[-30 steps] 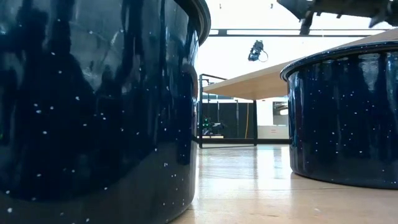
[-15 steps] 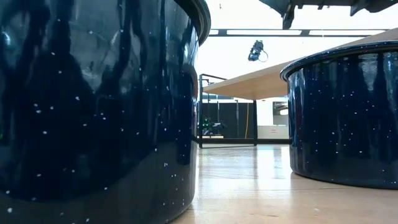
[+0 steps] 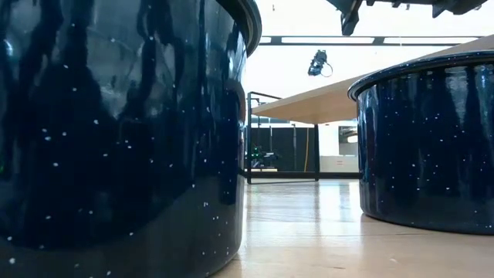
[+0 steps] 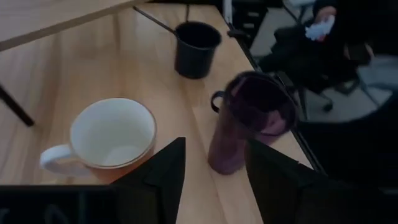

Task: Stack small to large cups/mugs on shelf
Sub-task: Put the purple cup on the shelf

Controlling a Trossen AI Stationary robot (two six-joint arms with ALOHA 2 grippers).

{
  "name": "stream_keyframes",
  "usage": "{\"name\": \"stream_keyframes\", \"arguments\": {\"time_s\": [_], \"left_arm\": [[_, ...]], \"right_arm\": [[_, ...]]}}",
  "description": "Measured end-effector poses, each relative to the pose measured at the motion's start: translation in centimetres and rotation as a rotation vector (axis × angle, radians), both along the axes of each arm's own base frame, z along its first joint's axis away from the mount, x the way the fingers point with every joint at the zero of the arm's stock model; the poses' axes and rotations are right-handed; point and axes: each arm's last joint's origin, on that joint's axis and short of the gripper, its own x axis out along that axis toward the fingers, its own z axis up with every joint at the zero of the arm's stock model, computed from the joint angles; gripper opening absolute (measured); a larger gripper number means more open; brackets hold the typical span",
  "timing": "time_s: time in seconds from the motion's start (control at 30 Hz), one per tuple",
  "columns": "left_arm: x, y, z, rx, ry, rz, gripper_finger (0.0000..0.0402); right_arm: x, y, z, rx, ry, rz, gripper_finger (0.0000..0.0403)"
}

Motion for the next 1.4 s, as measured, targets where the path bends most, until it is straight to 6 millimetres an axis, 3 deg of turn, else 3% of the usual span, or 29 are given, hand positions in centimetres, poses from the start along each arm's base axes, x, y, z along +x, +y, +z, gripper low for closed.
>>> {"name": "stream_keyframes", "arguments": {"time_s": [0.43, 0.73, 0.97, 1.4], "left_arm": [[1.8, -3.6, 0.1, 0.227, 0.172, -0.153, 0.0174], [3.2, -7.8, 0.6, 0.397, 0.188, -0.291, 0.0178], [4.9, -10.8, 0.1, 0.535, 0.268, -0.345, 0.0173], [6.9, -14.3, -0.3, 0.652, 0.288, -0.379, 0.0185]], "right_arm": [[2.4, 1.7, -1.1, -0.029, -0.01, 0.063, 0.0171], [5.1, 1.9, 0.9, -0.072, 0.003, 0.059, 0.0171], [7.2, 1.8, 2.7, -0.076, 0.13, 0.056, 0.0171], [7.1, 3.7, 3.7, -0.09, 0.151, 0.088, 0.0171]]}}
